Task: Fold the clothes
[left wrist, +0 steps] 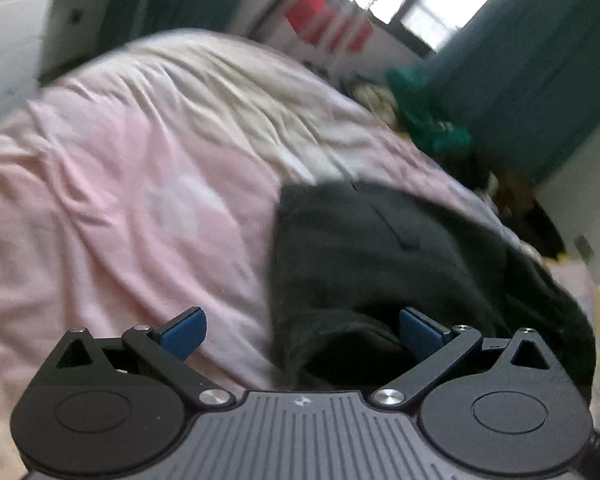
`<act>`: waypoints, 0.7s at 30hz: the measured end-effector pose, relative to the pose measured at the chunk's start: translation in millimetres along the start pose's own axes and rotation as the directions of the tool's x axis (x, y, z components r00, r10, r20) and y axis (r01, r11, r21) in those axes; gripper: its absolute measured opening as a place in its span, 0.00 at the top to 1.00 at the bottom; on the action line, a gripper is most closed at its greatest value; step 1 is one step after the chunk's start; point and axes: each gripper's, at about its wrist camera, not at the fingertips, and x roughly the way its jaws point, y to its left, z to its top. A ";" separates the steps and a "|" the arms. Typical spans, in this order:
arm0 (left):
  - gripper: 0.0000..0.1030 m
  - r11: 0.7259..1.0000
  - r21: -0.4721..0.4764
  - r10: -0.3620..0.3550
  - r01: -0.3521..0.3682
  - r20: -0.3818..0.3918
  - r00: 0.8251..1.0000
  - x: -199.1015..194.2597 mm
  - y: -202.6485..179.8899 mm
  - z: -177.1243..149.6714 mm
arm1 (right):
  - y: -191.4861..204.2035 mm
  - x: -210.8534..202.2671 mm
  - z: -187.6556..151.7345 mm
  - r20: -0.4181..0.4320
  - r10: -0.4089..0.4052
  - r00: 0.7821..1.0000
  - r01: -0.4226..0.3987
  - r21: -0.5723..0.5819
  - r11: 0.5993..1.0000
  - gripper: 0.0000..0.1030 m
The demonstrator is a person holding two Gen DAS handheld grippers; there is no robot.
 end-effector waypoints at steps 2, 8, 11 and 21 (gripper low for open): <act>0.00 0.999 0.035 -0.039 0.040 -0.023 0.999 5.6 -4.9 -3.3 | 1.1 0.6 0.7 0.002 0.003 1.000 -0.003 0.004 1.000 0.51; 0.00 0.981 0.135 -0.129 0.139 -0.076 0.989 19.6 -17.5 -14.6 | 17.5 -8.7 13.5 0.060 0.076 0.995 -0.075 -0.020 0.997 0.50; 0.00 0.981 0.118 -0.147 0.155 -0.075 0.986 22.8 -11.9 -17.0 | 20.4 -6.7 20.3 0.075 0.094 0.993 -0.094 -0.004 0.996 0.50; 0.10 0.986 0.061 -0.148 0.152 -0.073 0.986 28.8 -15.1 -25.6 | 1.2 16.6 12.1 -0.006 -0.020 1.000 0.020 0.028 0.999 0.47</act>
